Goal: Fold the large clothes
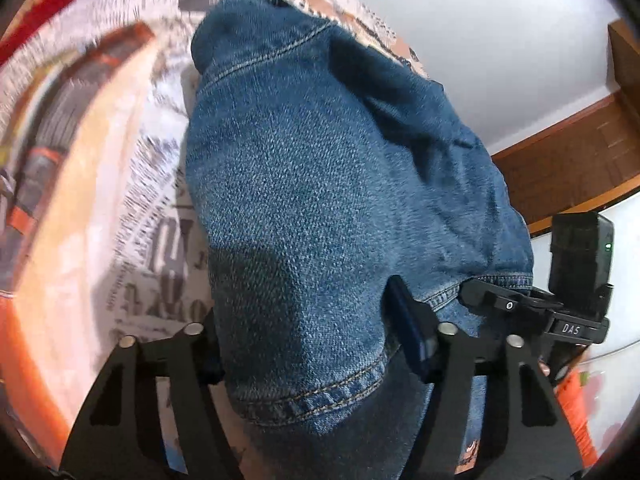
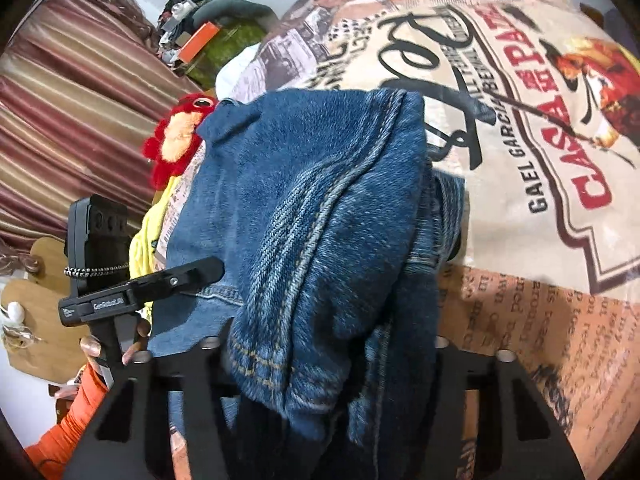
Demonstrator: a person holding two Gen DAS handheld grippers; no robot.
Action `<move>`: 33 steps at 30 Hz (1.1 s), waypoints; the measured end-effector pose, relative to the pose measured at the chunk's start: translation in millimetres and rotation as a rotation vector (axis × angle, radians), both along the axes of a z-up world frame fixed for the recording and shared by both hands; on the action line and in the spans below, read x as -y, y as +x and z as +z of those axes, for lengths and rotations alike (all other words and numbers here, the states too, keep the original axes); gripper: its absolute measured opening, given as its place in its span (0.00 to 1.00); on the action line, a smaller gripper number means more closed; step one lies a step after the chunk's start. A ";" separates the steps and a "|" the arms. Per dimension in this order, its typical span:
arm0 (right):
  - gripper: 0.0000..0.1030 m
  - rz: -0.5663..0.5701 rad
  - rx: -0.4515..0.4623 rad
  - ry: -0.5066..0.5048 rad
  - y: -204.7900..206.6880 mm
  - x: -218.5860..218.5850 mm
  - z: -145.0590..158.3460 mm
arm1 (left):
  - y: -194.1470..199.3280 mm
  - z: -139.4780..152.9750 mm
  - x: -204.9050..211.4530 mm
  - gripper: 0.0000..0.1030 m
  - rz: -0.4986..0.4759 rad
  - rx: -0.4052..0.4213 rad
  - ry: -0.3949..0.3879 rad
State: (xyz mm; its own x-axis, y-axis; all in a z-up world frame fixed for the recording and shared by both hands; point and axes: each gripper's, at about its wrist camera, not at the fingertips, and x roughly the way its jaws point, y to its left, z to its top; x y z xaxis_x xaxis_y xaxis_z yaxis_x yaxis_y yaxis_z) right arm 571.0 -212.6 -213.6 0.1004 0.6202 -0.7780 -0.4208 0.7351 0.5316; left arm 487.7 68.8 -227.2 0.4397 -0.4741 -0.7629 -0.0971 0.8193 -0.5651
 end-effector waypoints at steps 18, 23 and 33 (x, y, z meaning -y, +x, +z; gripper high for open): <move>0.41 0.046 0.189 0.003 -83.2 -70.4 108.7 | -78.7 118.7 -42.0 0.52 -0.021 0.199 0.168; 0.41 0.066 0.174 0.017 -100.4 -97.9 113.8 | -105.2 129.9 -71.4 0.52 0.005 0.187 0.171; 0.41 0.124 0.040 -0.021 -113.8 -167.8 55.0 | -132.6 78.5 -127.8 0.52 0.086 0.048 0.157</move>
